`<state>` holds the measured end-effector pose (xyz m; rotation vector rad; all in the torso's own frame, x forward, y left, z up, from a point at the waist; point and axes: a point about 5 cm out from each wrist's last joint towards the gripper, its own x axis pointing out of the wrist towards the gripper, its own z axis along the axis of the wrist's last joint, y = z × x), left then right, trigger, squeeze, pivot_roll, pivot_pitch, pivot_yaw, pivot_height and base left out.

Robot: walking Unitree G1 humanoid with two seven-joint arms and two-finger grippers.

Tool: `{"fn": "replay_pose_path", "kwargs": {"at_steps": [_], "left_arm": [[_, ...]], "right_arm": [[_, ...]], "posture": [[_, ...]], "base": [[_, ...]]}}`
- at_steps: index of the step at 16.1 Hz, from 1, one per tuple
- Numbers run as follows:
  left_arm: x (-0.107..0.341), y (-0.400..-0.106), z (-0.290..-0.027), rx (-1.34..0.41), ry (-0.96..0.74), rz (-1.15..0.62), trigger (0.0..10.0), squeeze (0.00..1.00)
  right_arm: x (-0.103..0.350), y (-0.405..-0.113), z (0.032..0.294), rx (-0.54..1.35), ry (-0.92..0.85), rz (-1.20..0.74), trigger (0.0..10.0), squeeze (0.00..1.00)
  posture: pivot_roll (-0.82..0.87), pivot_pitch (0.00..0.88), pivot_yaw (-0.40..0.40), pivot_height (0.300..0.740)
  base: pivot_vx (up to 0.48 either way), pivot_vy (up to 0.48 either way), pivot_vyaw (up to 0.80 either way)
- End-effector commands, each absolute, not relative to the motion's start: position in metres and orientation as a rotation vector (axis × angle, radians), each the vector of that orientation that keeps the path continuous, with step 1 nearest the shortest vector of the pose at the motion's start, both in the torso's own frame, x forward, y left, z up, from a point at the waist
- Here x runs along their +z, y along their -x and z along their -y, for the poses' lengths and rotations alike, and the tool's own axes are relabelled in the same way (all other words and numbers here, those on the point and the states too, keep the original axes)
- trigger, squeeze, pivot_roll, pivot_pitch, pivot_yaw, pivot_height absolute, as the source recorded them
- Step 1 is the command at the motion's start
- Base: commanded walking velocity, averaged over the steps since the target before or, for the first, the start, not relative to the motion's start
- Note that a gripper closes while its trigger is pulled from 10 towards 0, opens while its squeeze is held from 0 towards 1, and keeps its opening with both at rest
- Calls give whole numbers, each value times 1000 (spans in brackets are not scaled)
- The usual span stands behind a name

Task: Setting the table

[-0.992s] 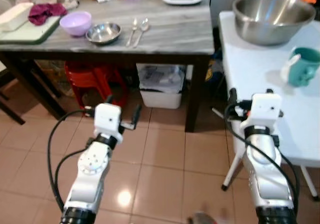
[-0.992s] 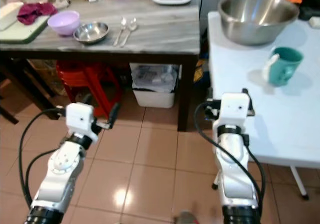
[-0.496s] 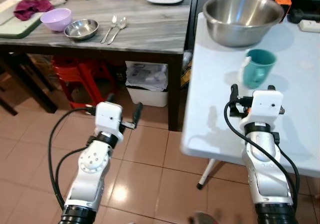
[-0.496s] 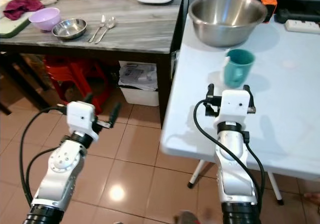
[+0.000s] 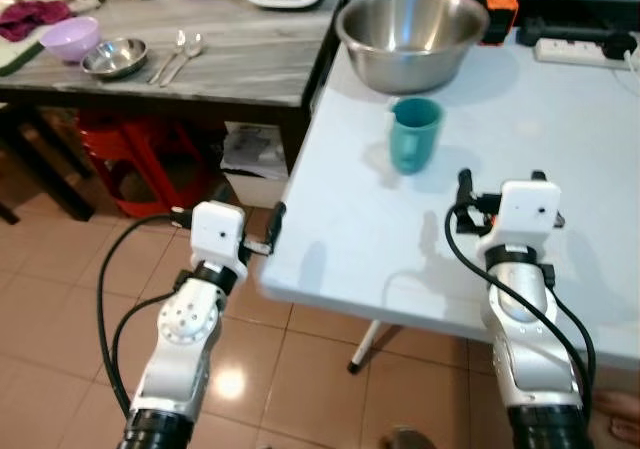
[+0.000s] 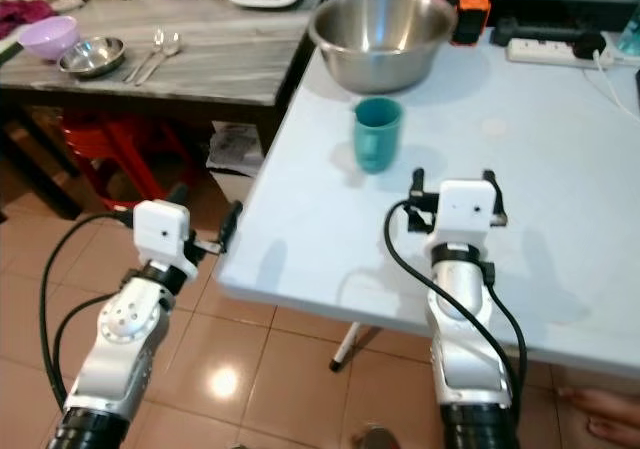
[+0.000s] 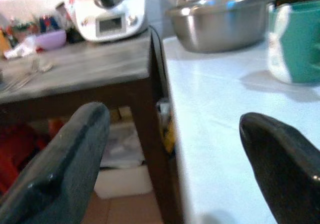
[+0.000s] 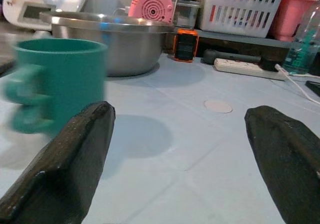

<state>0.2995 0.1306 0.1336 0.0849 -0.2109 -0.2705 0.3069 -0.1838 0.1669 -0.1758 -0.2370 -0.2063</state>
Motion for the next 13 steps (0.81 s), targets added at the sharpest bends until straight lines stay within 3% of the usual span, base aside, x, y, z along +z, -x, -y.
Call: {"fn": "replay_pose_path", "kwargs": {"at_steps": [1,8,13], "left_arm": [[133,-298,-130,-296,-87,205,10000,0],[132,-293,-129,-356,-97,203,10000,0],[135,-280,-123,-490,-93,217,10000,0]], "right_arm": [[166,-306,182,-202,165,238,10000,0],[169,-316,151,-22,118,242,10000,0],[186,-341,138,51,107,265,10000,0]], "posture": [[-200,144,101,740],[-186,160,107,740],[-160,181,110,740]], "base": [[0,0,0],[0,0,0],[0,0,0]]}}
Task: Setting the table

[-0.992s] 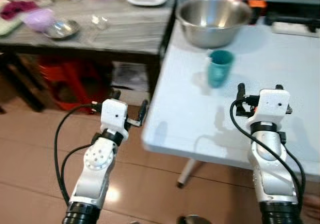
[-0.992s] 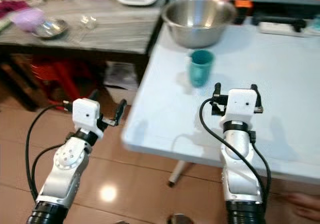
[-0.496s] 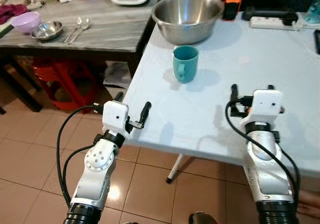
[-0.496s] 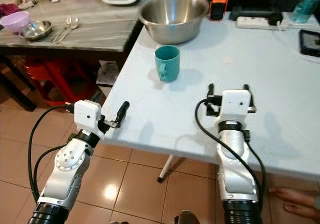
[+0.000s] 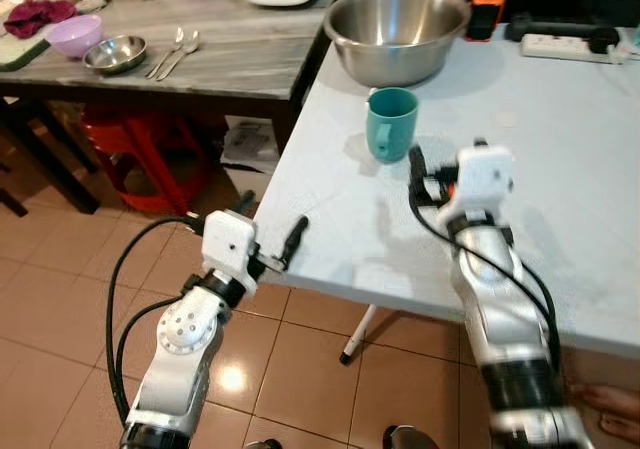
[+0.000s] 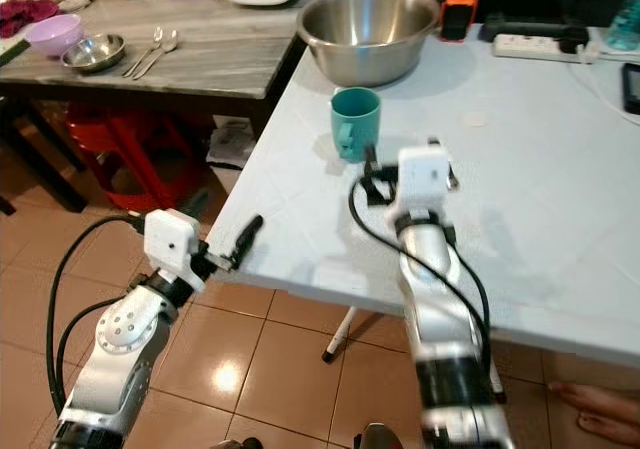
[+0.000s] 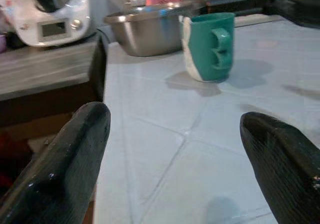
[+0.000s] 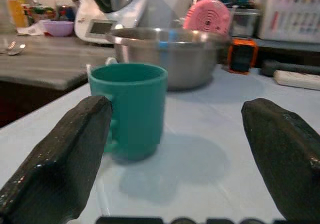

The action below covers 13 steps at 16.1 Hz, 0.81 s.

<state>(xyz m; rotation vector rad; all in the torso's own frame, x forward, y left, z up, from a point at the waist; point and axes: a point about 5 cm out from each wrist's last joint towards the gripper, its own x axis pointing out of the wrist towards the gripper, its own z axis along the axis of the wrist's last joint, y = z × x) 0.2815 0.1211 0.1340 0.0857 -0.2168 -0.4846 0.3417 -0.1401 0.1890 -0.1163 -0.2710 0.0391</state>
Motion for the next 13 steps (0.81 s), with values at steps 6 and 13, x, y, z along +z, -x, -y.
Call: {"fn": "replay_pose_path", "kwargs": {"at_steps": [6,13], "left_arm": [[135,-262,-129,-549,-126,188,10000,0],[146,-252,-127,-645,-92,187,10000,0]], "right_arm": [[194,-366,123,119,55,229,10000,0],[188,-366,86,216,24,209,10000,0]], "posture": [[-98,250,118,740],[-75,275,121,740]], "base": [[0,0,0],[0,0,0]]}}
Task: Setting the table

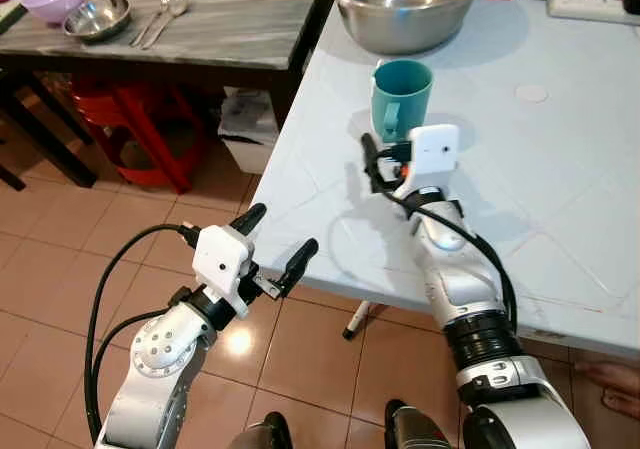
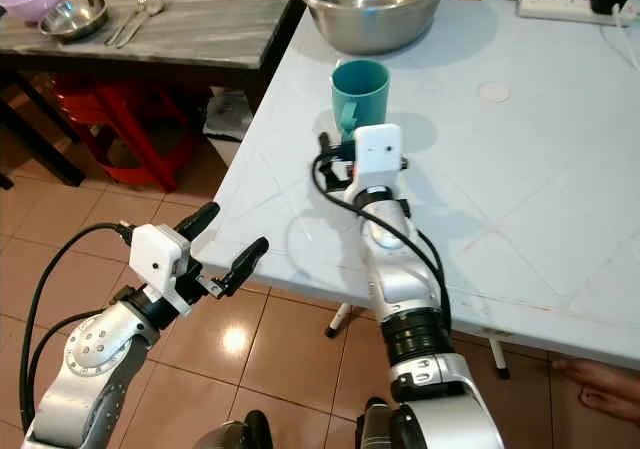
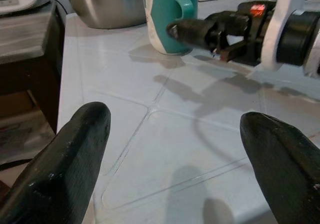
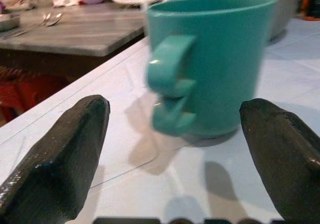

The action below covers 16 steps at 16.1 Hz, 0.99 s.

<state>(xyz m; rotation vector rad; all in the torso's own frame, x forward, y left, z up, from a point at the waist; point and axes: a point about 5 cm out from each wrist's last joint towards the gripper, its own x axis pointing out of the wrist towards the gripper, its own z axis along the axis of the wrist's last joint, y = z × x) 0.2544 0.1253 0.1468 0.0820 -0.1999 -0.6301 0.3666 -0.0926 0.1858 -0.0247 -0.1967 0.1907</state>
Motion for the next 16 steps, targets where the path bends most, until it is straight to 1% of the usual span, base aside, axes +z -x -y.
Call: {"fn": "replay_pose_path", "kwargs": {"at_steps": [1,3,7,8,9,10,12,15,16], "left_arm": [[147,-252,-127,-646,-96,186,10000,0],[147,-252,-128,-642,-94,182,10000,0],[145,-248,-126,-641,-83,171,10000,0],[145,-248,-125,-641,-82,171,10000,0],[146,-248,-125,-640,-81,171,10000,0],[146,-248,-125,-639,-81,172,10000,0],[146,-248,-125,-637,-80,170,10000,0],[146,-249,-125,-635,-78,166,10000,0],[146,-250,-125,-634,-77,166,10000,0]], "right_arm": [[187,-367,83,225,26,201,10000,0],[189,-371,80,222,39,197,10000,0],[202,-384,92,159,78,216,10000,0],[206,-386,93,152,93,228,8627,0],[208,-386,93,145,100,239,9216,0],[210,-386,93,136,116,253,9255,0],[209,-385,97,101,126,258,10000,0],[208,-385,105,72,133,261,10000,0],[208,-385,106,64,132,262,8784,0]], "posture": [[-72,273,119,740],[-67,273,114,740],[-66,273,108,740],[-66,273,108,740],[-68,274,106,740],[-68,274,106,740],[-71,277,106,740],[-76,276,110,740],[-78,274,112,740]], "base": [[0,0,0],[0,0,0],[0,0,0],[0,0,0],[0,0,0],[0,0,0],[0,0,0],[0,0,0],[0,0,0]]}}
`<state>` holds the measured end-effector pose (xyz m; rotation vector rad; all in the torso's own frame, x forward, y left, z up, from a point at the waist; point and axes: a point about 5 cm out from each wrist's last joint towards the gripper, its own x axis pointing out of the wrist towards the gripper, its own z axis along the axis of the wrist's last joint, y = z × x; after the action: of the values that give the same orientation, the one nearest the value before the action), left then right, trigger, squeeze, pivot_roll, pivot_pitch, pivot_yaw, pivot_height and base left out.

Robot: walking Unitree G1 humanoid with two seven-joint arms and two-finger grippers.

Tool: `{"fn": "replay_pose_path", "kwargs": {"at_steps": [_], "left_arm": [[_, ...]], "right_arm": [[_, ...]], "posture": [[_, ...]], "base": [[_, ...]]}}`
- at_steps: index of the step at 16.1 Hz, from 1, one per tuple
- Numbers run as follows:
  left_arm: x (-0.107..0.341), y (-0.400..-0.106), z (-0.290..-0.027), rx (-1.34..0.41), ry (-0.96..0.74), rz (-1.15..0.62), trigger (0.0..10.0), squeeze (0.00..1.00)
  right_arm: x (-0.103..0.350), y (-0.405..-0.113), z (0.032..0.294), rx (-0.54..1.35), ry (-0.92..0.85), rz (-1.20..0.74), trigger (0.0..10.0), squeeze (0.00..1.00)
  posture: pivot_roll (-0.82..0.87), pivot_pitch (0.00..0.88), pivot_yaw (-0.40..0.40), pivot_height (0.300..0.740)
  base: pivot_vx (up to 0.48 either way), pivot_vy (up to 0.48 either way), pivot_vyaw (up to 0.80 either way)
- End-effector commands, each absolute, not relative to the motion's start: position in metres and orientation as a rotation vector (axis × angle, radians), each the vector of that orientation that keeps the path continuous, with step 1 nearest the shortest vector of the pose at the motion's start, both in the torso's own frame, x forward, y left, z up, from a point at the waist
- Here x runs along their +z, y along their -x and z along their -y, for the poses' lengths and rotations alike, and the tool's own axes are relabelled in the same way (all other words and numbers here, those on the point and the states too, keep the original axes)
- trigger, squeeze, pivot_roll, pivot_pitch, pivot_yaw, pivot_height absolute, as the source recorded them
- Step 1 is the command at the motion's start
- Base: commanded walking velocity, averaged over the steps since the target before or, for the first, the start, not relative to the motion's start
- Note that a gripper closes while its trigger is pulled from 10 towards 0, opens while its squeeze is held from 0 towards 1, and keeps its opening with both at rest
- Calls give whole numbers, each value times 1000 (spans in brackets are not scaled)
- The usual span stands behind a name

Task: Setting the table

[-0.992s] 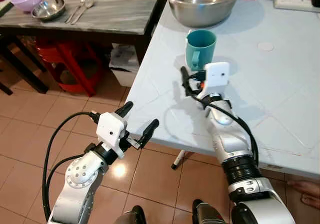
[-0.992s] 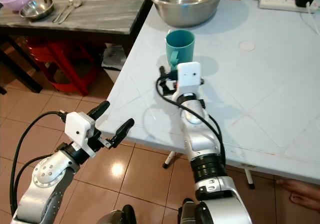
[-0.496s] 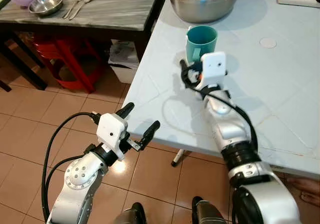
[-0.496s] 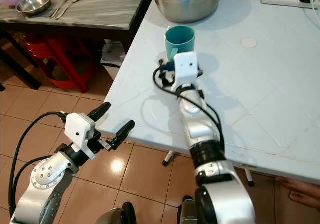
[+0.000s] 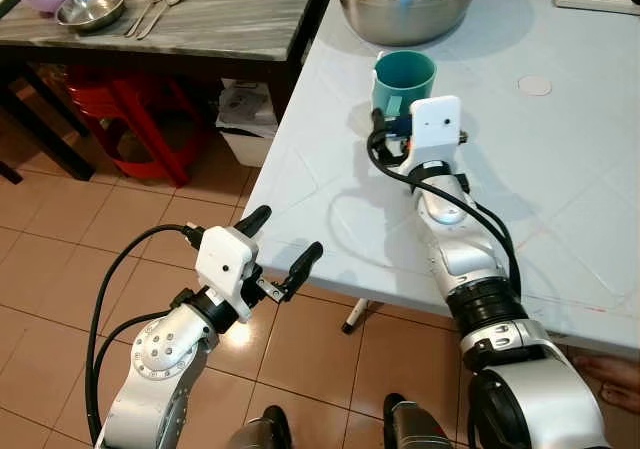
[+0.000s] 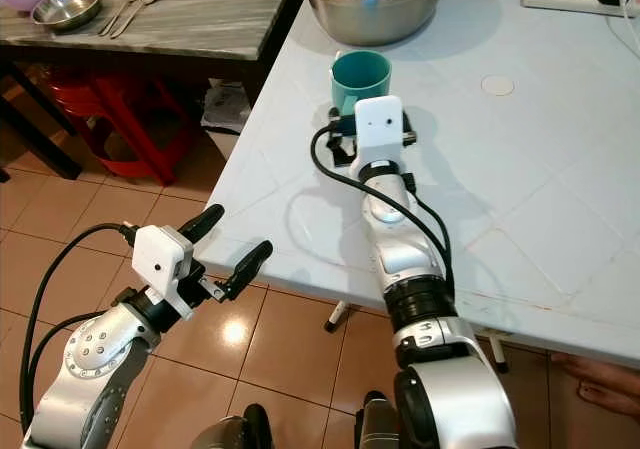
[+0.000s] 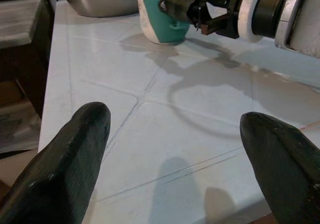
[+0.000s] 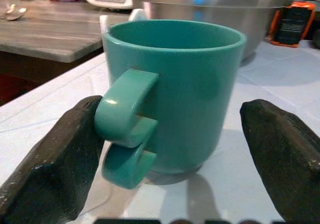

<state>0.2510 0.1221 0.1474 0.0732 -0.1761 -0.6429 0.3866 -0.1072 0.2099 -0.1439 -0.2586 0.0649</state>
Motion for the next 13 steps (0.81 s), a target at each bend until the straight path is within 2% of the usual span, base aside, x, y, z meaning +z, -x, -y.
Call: {"fn": "replay_pose_path", "kwargs": {"at_steps": [1,2,6,7,8,9,13], "left_arm": [[147,-250,-125,-634,-77,167,10000,0],[147,-251,-125,-633,-77,167,10000,0],[147,-253,-125,-626,-76,167,10000,0],[147,-253,-125,-624,-77,167,10000,0],[147,-254,-126,-621,-81,165,10000,0],[147,-254,-126,-619,-82,164,10000,0],[147,-254,-126,-616,-85,163,10000,0]], "right_arm": [[209,-385,109,49,146,271,3647,0],[210,-385,110,45,145,275,0,0],[210,-385,109,47,141,280,0,0],[211,-385,108,51,140,280,863,0],[210,-386,106,57,138,280,2902,0],[211,-386,105,58,137,279,235,0],[210,-386,104,62,132,280,0,0]], "posture": [[-81,271,112,740],[-82,268,112,740],[-79,262,112,740],[-79,262,112,740],[-76,259,113,740],[-75,258,114,740],[-74,257,114,740]], "base": [[0,0,0],[0,0,0],[0,0,0],[0,0,0],[0,0,0],[0,0,0],[0,0,0]]}}
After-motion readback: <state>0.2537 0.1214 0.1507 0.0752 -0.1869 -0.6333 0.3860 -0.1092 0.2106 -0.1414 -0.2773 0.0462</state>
